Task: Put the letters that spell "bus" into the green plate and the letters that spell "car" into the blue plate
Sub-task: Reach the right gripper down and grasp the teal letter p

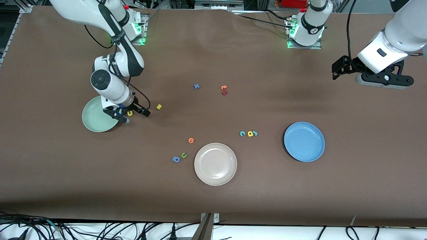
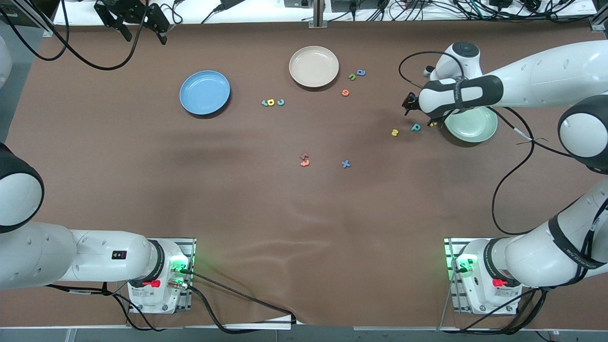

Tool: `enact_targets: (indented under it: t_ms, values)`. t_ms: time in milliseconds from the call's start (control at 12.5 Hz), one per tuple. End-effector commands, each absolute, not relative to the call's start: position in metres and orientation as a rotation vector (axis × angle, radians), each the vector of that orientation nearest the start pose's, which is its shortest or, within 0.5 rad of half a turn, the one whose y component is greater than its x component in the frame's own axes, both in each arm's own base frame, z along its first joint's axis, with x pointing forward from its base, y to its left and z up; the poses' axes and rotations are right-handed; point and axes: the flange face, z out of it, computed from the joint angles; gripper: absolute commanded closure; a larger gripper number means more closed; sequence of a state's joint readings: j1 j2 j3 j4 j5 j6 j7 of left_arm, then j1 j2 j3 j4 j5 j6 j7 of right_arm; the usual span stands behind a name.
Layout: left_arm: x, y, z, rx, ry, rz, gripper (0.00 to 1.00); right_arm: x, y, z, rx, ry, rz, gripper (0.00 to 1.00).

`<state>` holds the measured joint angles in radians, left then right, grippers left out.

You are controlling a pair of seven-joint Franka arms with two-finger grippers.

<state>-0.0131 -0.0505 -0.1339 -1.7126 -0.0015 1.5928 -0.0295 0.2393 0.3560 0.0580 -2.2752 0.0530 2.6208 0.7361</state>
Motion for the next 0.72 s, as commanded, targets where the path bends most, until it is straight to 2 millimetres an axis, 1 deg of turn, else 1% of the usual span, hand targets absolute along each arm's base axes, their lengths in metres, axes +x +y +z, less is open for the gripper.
enact_targets:
  t_ms: [0, 240, 401, 481, 641]
  values:
    - [0.533, -0.083, 0.592, -3.127, 0.177, 0.115, 0.00, 0.507, 0.163, 0.185, -2.990, 0.790, 0.036, 0.12]
    - [0.533, -0.083, 0.592, -3.127, 0.177, 0.118, 0.00, 0.504, 0.164, 0.179, -2.993, 0.790, 0.043, 0.27]
    - [0.533, -0.083, 0.592, -3.127, 0.177, 0.115, 0.00, 0.502, 0.164, 0.178, -2.995, 0.790, 0.047, 0.28]
    - [0.533, -0.083, 0.592, -3.127, 0.177, 0.115, 0.00, 0.501, 0.164, 0.177, -2.996, 0.790, 0.051, 0.35]
    - [0.533, -0.083, 0.592, -3.127, 0.177, 0.115, 0.00, 0.495, 0.162, 0.176, -3.001, 0.792, 0.062, 0.43]
